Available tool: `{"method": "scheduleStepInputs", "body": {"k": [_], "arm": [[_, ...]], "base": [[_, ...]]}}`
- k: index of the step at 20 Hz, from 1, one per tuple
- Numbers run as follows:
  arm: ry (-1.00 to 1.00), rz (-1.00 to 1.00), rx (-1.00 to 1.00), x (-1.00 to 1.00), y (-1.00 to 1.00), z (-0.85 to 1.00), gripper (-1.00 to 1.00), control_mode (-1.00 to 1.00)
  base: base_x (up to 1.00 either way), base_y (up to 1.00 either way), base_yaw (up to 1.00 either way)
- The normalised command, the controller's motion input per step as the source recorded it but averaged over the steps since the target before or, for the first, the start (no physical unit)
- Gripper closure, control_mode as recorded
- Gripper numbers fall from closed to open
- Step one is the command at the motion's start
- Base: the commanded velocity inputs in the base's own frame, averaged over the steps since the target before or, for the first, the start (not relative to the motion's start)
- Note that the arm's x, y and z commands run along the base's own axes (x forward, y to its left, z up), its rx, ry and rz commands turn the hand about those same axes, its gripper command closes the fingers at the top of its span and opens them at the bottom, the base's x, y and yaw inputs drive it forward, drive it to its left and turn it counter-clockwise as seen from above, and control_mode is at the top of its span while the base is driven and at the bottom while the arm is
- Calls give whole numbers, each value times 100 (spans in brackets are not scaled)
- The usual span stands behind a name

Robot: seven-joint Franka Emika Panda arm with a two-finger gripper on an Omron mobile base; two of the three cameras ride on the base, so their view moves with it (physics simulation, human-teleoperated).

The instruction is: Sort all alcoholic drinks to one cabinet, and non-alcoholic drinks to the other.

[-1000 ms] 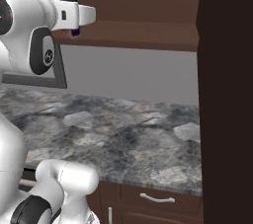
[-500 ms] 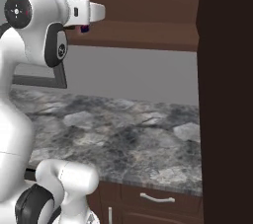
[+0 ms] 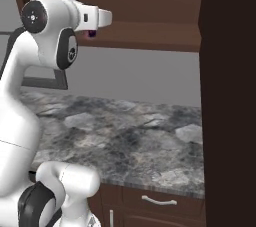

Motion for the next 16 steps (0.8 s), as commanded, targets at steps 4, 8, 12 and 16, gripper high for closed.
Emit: {"method": "scheduleStepInputs", "body": {"k": [4,8,12,16], "arm": [[1,0,0,31,0,-12,100,-100],[3,0,0,23,0,-11,100,-100],[1,1,0,7,0,-14,100,-100],[0,2,0,14,0,-11,100,-100]], "base": [[0,0,0],[0,0,0],[0,0,0],[0,0,0]]}}
